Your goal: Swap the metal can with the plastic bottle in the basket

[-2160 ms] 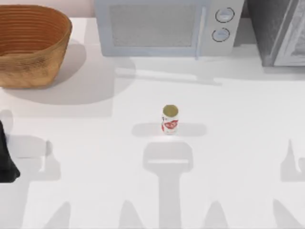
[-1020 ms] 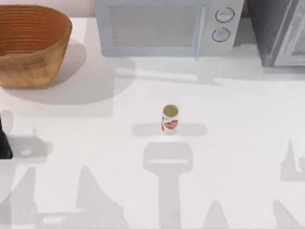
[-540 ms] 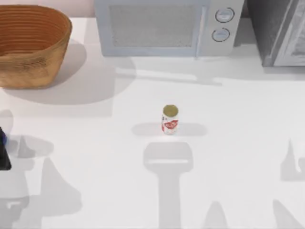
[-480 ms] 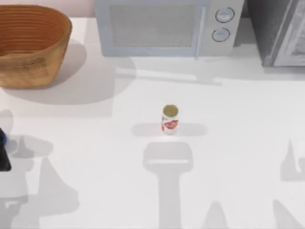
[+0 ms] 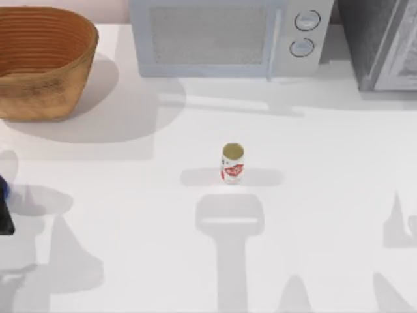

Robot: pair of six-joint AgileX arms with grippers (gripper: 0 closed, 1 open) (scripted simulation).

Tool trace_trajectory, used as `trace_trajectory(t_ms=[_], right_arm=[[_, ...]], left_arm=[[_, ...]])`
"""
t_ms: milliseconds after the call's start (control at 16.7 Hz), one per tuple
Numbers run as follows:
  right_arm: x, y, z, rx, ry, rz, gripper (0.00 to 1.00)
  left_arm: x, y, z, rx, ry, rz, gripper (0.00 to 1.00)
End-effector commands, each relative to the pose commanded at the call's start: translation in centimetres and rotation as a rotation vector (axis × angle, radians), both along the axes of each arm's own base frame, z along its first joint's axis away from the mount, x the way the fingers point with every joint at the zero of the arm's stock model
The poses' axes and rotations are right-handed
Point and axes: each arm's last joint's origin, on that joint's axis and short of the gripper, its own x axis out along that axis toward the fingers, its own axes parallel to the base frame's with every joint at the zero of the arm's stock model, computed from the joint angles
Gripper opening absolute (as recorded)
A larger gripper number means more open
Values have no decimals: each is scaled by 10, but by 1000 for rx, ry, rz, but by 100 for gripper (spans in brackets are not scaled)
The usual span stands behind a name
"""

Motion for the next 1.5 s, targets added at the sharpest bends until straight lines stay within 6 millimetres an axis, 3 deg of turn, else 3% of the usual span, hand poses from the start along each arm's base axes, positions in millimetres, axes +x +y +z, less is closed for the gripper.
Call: trace_trajectory(t_ms=[540, 840, 1500], right_arm=[[0, 0, 0, 0, 0, 0, 100], [0, 0, 0, 0, 0, 0, 100], [0, 0, 0, 0, 0, 0, 100]], left_arm=[[54, 1, -16, 1, 0, 2, 100], [57, 0, -17, 1, -2, 2, 100], [57, 0, -17, 1, -2, 2, 17]])
